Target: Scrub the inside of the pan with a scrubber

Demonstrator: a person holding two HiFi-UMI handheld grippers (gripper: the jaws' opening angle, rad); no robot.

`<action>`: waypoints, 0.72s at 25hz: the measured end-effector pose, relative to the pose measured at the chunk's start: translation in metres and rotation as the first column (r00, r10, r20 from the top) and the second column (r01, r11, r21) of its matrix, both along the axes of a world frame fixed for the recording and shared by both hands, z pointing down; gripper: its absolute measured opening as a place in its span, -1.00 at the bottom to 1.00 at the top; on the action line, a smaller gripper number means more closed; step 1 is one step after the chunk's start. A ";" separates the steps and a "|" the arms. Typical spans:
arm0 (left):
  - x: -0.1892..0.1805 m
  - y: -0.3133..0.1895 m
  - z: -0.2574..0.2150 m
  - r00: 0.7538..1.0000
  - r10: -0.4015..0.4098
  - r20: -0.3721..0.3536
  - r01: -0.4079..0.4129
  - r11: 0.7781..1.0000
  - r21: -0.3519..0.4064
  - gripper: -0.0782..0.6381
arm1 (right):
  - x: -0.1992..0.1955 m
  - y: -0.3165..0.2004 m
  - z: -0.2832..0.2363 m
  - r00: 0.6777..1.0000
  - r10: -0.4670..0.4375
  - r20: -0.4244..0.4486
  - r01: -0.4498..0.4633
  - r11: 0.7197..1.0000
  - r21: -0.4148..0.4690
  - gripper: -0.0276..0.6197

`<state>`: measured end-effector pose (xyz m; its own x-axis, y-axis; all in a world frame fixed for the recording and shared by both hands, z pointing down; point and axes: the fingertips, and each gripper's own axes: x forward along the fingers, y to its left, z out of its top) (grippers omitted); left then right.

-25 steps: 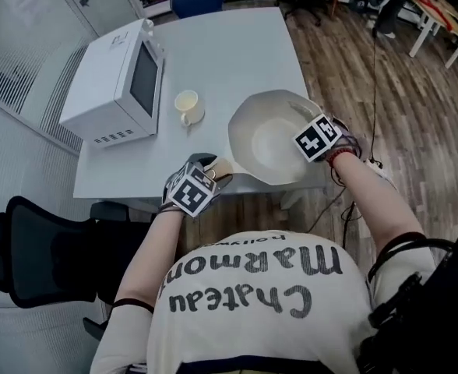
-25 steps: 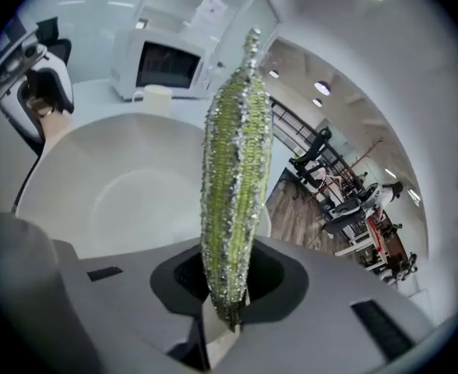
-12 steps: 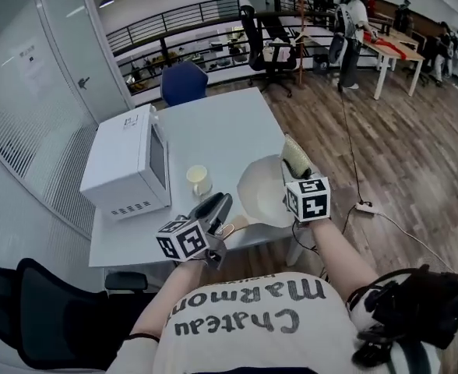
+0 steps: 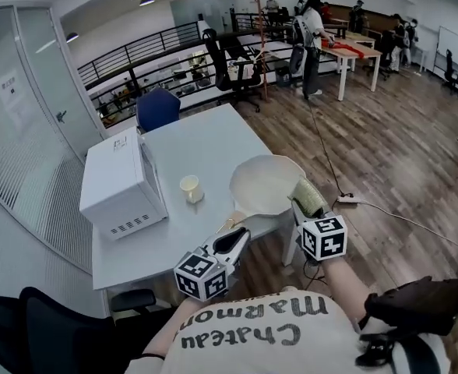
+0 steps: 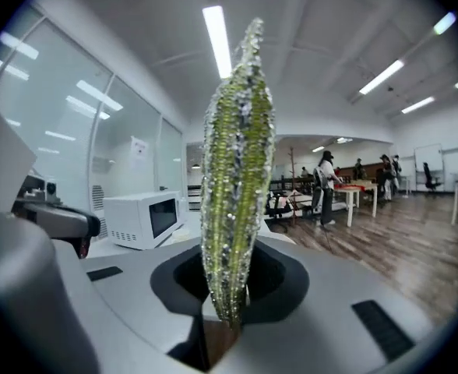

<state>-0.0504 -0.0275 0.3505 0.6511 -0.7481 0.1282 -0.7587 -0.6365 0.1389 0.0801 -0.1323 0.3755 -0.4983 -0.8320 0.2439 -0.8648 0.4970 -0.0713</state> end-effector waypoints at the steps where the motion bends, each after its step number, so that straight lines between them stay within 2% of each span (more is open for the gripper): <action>1: 0.000 0.010 0.004 1.000 0.006 0.007 -0.006 1.000 -0.002 -0.66 | 0.011 0.011 0.006 0.999 0.032 0.036 -0.031 0.999 -0.030 -0.74; 4: 0.001 0.035 0.018 1.000 0.027 -0.014 -0.027 0.999 -0.023 -0.67 | 0.030 0.046 0.025 0.988 0.112 0.104 -0.104 0.991 -0.086 -0.74; 7: 0.011 0.058 0.031 0.998 0.043 -0.048 -0.045 0.998 -0.047 -0.67 | 0.039 0.083 0.043 0.986 0.145 0.086 -0.135 0.984 -0.114 -0.74; 11: 0.025 0.087 0.047 0.998 0.047 -0.036 -0.048 0.997 -0.055 -0.67 | 0.046 0.119 0.060 0.987 0.136 0.080 -0.125 0.984 -0.130 -0.74; 16: 0.040 0.100 0.047 0.999 0.013 -0.033 -0.015 0.998 -0.057 -0.67 | 0.052 0.129 0.048 0.989 0.097 0.115 -0.084 0.989 -0.119 -0.74; 18: 0.050 0.103 0.044 1.000 0.001 -0.030 -0.003 0.999 -0.050 -0.67 | 0.058 0.132 0.042 0.993 0.066 0.101 -0.055 0.993 -0.106 -0.74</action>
<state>-0.0001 0.0760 0.3943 0.6565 -0.7401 0.1460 -0.7526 -0.6296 0.1928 0.1385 -0.0007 0.4176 -0.4749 -0.8346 0.2792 -0.8783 0.4292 -0.2107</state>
